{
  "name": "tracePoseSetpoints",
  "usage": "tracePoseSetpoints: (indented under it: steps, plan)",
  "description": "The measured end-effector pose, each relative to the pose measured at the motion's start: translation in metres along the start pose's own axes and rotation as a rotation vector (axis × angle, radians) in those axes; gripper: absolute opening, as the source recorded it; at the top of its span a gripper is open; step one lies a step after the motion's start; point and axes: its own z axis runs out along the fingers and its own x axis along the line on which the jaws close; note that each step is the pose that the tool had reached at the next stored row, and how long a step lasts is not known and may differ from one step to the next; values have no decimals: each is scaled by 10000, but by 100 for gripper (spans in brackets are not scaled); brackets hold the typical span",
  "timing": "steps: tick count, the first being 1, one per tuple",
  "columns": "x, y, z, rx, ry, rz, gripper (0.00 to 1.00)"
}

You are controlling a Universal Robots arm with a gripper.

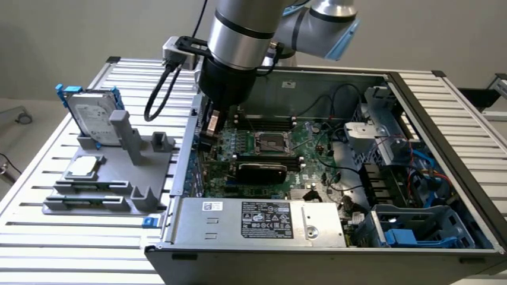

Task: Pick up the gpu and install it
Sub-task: 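Press down on the gpu until it lock into place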

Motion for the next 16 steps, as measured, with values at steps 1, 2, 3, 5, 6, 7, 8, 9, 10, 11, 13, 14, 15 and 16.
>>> tracePoseSetpoints:
  steps: [1, 2, 3, 5, 6, 7, 8, 9, 10, 11, 13, 14, 15, 16]
  plan:
    - [2, 1, -7, -7, 1, 3, 11]
    - [4, 2, -14, -19, -1, 8, 11]
    - [7, 3, -18, -29, -2, 12, 11]
    - [10, 3, -20, -39, 0, 19, 11]
    - [14, 3, -21, -43, 3, 21, 11]
    - [18, 2, -21, -44, 5, 22, 11]
    - [21, 1, -21, -45, 10, 24, 11]
    - [26, -2, -21, -47, 14, 24, 11]
    - [32, -4, -21, -49, 18, 26, 11]
    - [38, -8, -22, -51, 21, 27, 11]
    - [49, -16, -23, -55, 27, 28, 11]
    - [55, -20, -24, -57, 30, 29, 11]
    - [61, -23, -24, -58, 32, 29, 11]
    - [67, -25, -24, -58, 33, 29, 11]
